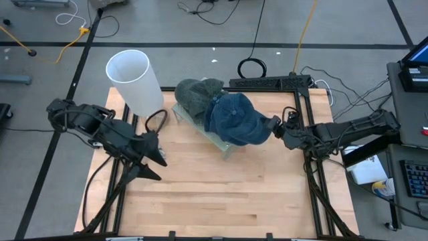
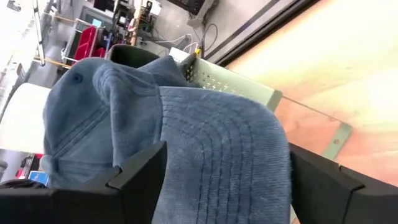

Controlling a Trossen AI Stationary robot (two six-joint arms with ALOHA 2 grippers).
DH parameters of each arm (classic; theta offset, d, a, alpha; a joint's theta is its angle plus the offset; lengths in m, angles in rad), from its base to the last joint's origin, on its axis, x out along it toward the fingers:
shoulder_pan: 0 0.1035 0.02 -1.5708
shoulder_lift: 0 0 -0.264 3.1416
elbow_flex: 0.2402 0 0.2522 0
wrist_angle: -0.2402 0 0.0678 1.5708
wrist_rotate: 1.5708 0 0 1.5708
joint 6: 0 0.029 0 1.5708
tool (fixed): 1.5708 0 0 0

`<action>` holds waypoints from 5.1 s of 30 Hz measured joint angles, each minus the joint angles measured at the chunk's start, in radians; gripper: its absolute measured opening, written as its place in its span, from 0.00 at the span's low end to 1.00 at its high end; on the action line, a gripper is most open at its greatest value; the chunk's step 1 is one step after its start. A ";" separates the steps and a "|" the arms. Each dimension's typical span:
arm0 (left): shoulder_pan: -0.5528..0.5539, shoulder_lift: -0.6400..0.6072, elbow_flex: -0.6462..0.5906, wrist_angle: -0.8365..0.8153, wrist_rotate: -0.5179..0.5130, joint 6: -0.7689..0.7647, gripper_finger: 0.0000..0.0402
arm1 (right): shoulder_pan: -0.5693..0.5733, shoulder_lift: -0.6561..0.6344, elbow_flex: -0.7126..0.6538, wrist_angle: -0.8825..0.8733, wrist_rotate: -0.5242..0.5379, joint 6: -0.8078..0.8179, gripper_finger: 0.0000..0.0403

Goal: Pick & Place hat
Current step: Stack the blue cap on top of the stacked blue caps on the shelf

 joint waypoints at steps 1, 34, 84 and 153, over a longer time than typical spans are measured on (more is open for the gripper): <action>0.000 -0.003 0.000 0.000 0.000 0.000 0.67 | 0.000 0.000 0.000 -0.008 0.000 0.006 0.71; 0.000 -0.010 0.000 -0.010 0.007 0.022 0.67 | 0.000 -0.036 -0.001 -0.191 -0.189 0.069 0.70; 0.002 -0.009 0.000 -0.002 -0.060 -0.072 0.67 | 0.108 -0.125 -0.001 -0.108 -0.209 -0.092 0.32; 0.001 -0.009 0.000 -0.002 -0.053 -0.182 0.67 | 0.000 -0.134 0.000 -0.125 -0.337 -0.245 0.55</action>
